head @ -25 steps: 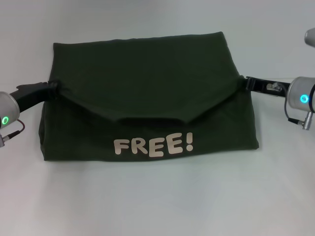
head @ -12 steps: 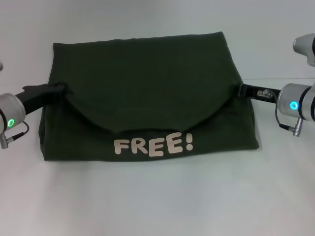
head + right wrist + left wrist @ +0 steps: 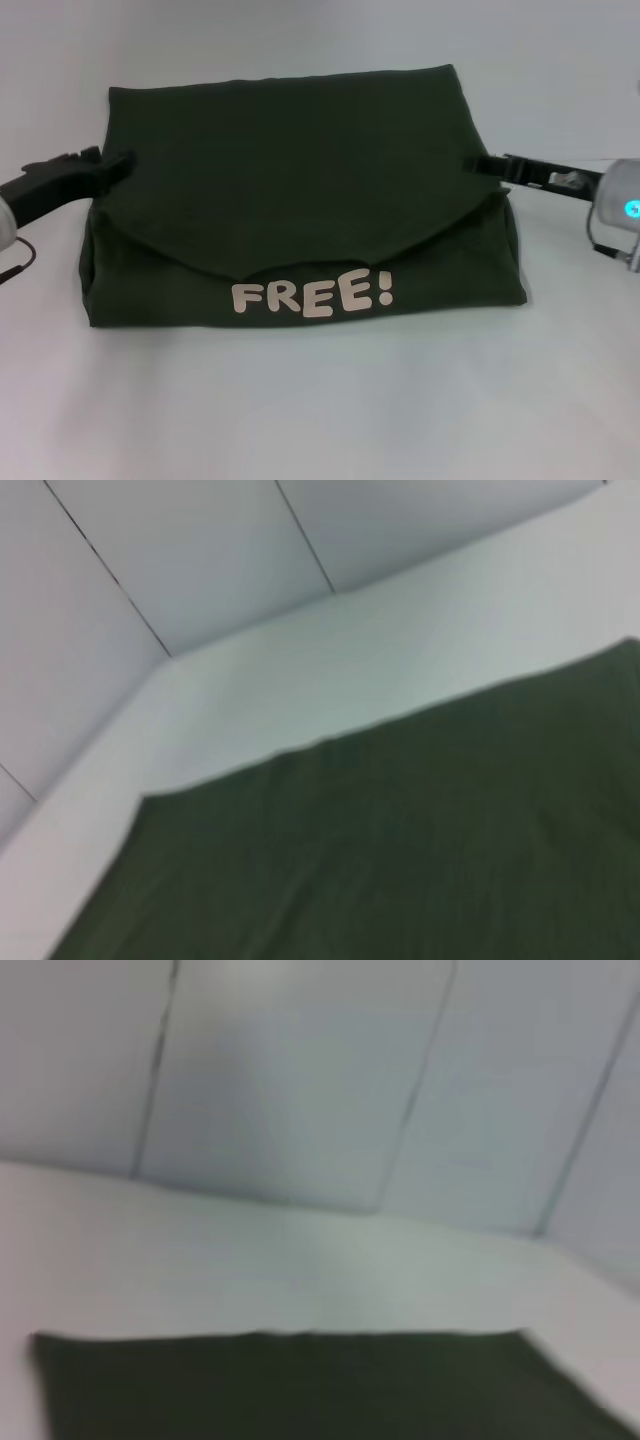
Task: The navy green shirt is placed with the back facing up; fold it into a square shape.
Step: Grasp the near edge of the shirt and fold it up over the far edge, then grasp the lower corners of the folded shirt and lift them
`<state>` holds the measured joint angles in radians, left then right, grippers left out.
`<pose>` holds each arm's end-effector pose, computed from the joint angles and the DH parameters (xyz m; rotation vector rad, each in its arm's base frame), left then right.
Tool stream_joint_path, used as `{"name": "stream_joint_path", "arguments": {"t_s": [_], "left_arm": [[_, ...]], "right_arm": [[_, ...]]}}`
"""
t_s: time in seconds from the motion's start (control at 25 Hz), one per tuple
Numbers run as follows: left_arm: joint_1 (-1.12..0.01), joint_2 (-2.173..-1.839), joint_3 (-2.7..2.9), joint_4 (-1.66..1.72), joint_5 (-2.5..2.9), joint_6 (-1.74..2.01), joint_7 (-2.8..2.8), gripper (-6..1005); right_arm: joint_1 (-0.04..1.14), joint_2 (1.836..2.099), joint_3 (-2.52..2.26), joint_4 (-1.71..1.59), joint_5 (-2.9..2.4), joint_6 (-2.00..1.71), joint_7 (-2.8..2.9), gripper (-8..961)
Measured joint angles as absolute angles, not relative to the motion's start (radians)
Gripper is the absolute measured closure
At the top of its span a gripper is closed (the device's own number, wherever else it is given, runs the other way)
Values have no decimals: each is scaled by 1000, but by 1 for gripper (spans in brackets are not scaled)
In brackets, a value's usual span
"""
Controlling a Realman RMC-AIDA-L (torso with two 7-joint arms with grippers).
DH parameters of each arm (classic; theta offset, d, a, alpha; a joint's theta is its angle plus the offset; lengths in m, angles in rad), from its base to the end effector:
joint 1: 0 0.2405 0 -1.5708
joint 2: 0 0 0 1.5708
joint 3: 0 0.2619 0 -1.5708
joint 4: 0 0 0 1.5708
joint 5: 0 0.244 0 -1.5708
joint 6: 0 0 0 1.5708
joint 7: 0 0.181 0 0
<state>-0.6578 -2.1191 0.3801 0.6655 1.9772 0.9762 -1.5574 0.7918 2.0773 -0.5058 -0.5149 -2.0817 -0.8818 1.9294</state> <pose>-0.3118 0.4807 0.0318 -1.9563 -0.9547 -0.6736 0.2721 0.5083 -0.0163 -2.0090 1.2856 0.6749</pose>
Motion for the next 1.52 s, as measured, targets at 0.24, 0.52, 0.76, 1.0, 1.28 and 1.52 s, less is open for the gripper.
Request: {"name": "stream_joint_path", "arguments": {"t_s": [0.24, 0.52, 0.76, 1.0, 1.28, 1.52], "left_arm": [[-576, -2123, 383, 715, 1920, 1236, -1557, 403], [-473, -2133, 393, 744, 1928, 1364, -1479, 188], [-405, -2131, 450, 745, 1952, 1336, -1405, 130], [-397, -2136, 473, 742, 2008, 1245, -1388, 130], [-399, -2138, 522, 709, 2023, 1094, -1386, 130], [-399, -2131, 542, 678, 2024, 1062, -1385, 129]], "right_arm": [[743, 2043, -510, -554, -2057, -1066, 1936, 412], [700, 2007, -536, -555, -2060, -1194, 1967, 199], [680, 2013, -519, -551, -2054, -1192, 1967, 205], [676, 2027, -516, -544, -2051, -1176, 1969, 205], [662, 2033, -514, -544, -2021, -1172, 1970, 204], [657, 2034, -514, -543, -2013, -1167, 1970, 204]]}}
